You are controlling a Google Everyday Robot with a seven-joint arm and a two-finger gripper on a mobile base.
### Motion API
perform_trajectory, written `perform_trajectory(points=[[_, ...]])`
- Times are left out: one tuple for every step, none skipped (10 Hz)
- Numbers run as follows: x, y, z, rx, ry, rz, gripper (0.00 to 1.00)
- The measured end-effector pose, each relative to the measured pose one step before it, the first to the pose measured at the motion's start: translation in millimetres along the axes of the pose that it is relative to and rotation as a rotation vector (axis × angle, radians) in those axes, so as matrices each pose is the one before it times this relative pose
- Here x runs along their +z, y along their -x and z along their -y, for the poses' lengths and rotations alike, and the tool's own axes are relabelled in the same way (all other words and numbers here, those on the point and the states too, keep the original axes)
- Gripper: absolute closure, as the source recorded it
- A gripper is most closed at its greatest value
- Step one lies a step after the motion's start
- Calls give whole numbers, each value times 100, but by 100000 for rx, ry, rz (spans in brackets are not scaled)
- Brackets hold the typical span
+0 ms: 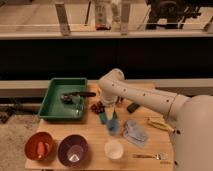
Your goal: Place sponge in red bowl
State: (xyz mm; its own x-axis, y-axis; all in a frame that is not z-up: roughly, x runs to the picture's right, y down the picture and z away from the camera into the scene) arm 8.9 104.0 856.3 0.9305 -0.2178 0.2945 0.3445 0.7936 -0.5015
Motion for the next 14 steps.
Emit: perform_trajectory(points=[[224,-86,298,931,-751,717,20],[-172,-26,-317,-204,595,-217,20],[-137,-14,-103,180,303,161,20],[-73,19,-22,-195,75,-99,20],[-53,-57,37,-49,-144,-177,20],[175,-7,36,296,48,336,20],[736,-170,-129,636,359,590,20],[632,-184,4,809,-364,755,20],[556,-93,-26,524,140,459,20],[-77,-85,120,526,-228,235,20],[31,39,57,249,-3,184,20],[180,13,-35,240,187,153,20],[342,-13,-32,121,282,224,20],[470,-84,-63,-88,373,207,20]])
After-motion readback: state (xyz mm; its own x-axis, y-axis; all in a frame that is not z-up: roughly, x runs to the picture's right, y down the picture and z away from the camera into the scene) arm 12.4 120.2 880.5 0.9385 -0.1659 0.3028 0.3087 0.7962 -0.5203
